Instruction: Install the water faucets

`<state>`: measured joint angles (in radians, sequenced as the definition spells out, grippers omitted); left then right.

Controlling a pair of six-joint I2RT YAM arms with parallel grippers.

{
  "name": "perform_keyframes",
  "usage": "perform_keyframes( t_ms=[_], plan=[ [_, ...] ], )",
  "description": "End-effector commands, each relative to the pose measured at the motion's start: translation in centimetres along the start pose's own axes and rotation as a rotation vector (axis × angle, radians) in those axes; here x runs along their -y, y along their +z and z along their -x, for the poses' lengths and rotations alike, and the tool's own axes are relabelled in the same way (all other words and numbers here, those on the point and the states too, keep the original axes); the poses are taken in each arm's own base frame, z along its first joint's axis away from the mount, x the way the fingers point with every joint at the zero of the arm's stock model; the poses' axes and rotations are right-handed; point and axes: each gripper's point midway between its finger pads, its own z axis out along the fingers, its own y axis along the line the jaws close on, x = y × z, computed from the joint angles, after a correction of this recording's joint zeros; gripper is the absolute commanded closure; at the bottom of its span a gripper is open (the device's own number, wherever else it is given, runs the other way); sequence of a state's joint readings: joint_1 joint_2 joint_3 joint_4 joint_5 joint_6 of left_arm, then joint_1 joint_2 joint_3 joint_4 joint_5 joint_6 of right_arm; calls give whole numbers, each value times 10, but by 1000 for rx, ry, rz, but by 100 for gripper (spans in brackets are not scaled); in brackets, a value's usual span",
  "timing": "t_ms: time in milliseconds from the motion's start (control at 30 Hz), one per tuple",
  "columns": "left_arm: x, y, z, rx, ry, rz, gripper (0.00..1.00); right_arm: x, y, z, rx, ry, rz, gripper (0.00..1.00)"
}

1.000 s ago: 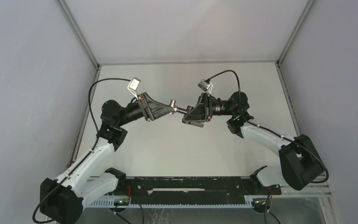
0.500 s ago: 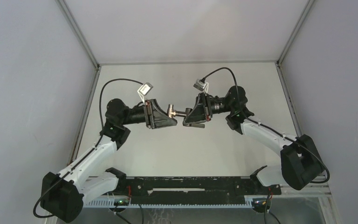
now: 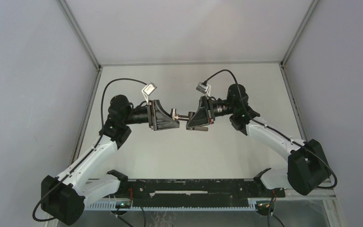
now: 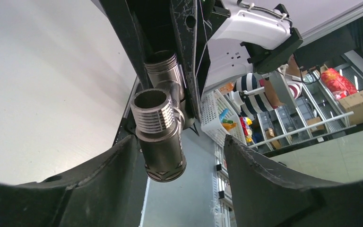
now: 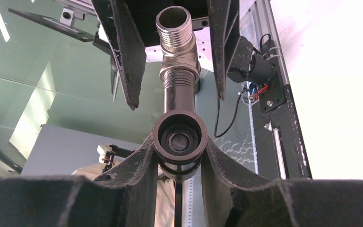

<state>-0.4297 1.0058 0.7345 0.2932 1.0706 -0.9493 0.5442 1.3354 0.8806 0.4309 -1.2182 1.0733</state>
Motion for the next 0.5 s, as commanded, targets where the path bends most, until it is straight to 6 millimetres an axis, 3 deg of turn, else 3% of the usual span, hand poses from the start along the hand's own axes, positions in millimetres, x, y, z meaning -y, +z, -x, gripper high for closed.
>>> perform_keyframes(
  t_ms=[0, 200, 367, 467],
  plan=[
    [13, 0, 15, 27, 83, 7, 33, -36, -4, 6, 5, -161, 47, 100],
    [9, 1, 13, 17, 66, 10, 42, -37, -5, 4, 3, -170, 45, 100],
    [9, 2, 15, 21, 63, 11, 33, -39, -3, 1, -13, -179, 55, 100],
    [9, 2, 17, 25, 63, 11, 33, -41, -2, -2, -22, -187, 62, 100]
  ],
)
